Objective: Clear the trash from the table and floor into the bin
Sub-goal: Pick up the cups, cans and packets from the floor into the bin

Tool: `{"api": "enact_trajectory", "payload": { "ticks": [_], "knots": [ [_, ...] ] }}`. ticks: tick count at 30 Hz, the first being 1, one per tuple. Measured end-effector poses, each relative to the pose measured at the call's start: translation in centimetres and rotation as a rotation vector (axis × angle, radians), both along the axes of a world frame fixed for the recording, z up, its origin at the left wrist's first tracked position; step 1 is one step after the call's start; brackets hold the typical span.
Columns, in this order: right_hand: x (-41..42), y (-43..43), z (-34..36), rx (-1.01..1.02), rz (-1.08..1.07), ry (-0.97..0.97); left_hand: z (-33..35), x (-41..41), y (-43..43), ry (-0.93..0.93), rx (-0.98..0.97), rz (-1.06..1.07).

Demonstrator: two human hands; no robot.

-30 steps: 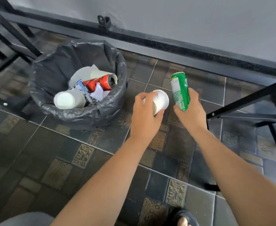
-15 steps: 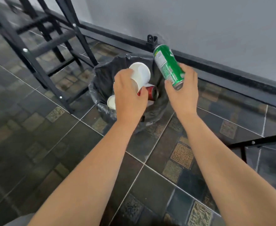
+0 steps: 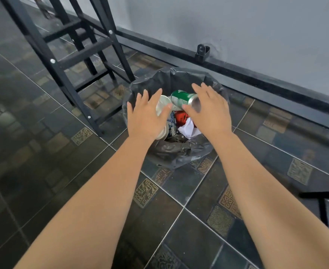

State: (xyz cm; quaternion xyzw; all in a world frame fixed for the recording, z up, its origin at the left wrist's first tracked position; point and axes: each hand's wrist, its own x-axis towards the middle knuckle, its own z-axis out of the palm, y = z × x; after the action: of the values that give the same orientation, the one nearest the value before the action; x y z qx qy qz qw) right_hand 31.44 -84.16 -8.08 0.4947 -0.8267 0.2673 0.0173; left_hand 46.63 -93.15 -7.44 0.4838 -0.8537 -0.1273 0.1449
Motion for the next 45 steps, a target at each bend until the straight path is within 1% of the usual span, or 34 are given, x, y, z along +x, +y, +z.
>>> {"api": "enact_trajectory", "payload": {
  "ticks": [2, 4, 6, 8, 10, 12, 15, 17, 20, 23, 27, 33, 37, 41, 45],
  "knots": [
    [-0.2, 0.2, -0.1, -0.112, -0.017, -0.007, 0.0, 0.3, 0.1, 0.036, -0.037, 0.021],
    [-0.8, 0.6, 0.0, -0.212, -0.064, -0.044, -0.1, 0.9, -0.1, 0.143, -0.064, 0.084],
    [-1.6, 1.1, -0.1, -0.235, -0.124, -0.074, -0.3, 1.4, -0.6, 0.226, -0.084, 0.158],
    [-2.3, 1.7, -0.2, -0.197, -0.172, -0.132, -0.7, 2.1, -1.3, 0.255, -0.069, 0.214],
    [-2.6, 2.2, -0.3, -0.121, -0.216, -0.245, -1.1, 2.6, -1.7, 0.314, 0.018, 0.266],
    [-2.8, 2.4, -0.5, -0.087, -0.229, -0.386, -1.5, 2.9, -2.0, 0.409, 0.16, 0.304],
    [-2.8, 2.2, -0.8, -0.13, -0.19, -0.594, -1.8, 3.1, -2.0, 0.603, 0.379, 0.298],
    [-2.8, 2.0, -0.9, -0.184, -0.181, -0.7, -1.5, 3.1, -1.9, 0.71, 0.455, 0.312],
    [-2.7, 1.8, -0.8, -0.237, -0.175, -0.785, -1.2, 3.1, -1.7, 0.8, 0.521, 0.337],
    [-2.6, 1.7, -0.7, -0.233, -0.174, -0.805, -1.3, 3.0, -1.5, 0.876, 0.557, 0.362],
    [-2.7, 1.8, -0.7, -0.214, -0.196, -0.837, -0.9, 3.0, -1.2, 0.926, 0.611, 0.377],
    [-1.7, 2.6, 0.2, -0.296, -0.228, -0.964, 0.0, 3.4, 0.3, 1.02, 0.704, 0.397],
    [-0.2, 4.3, 2.4, -0.326, -0.273, -0.981, 1.9, 4.7, 2.6, 1.05, 0.738, 0.394],
    [1.5, 6.9, 8.6, -0.289, -0.348, -1.009, 7.5, 6.0, 4.2, 0.986, 0.792, 0.403],
    [3.3, 10.6, 17.1, -0.274, -0.404, -1.015, 16.7, 7.1, 7.1, 0.912, 0.811, 0.359]
  ]
}}
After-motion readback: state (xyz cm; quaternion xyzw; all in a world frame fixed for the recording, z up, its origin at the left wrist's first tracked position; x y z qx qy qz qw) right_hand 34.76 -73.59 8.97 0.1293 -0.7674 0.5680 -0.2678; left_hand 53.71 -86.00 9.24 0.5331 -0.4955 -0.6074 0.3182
